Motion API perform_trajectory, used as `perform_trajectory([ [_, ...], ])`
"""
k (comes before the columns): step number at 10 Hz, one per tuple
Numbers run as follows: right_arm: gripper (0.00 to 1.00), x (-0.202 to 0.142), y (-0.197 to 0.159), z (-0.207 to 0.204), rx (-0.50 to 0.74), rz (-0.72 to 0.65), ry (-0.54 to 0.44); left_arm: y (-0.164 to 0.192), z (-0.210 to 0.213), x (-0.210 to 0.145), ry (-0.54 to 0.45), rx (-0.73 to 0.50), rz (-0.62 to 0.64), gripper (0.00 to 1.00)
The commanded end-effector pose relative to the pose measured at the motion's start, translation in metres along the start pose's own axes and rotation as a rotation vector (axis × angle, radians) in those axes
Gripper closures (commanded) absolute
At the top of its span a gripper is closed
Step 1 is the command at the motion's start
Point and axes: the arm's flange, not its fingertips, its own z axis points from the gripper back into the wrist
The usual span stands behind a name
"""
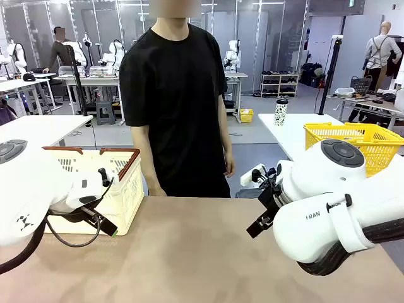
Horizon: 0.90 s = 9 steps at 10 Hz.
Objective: Place the drinks into the Shopping basket.
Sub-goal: Pick up one drink and place it into the Shopping basket.
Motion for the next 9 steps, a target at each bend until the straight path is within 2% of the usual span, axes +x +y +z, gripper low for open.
perform_trajectory([
  [1, 0.0, 0.0, 0.0, 0.0, 0.0, 0.0, 0.0, -0.0002, 0.0, 0.0001, 0.0, 0.0, 0.0, 0.0],
  [9, 0.0, 0.0, 0.0, 0.0, 0.0, 0.0, 0.0, -0.0002, 0.0, 0.0001, 0.0, 0.0, 0.0, 0.0],
])
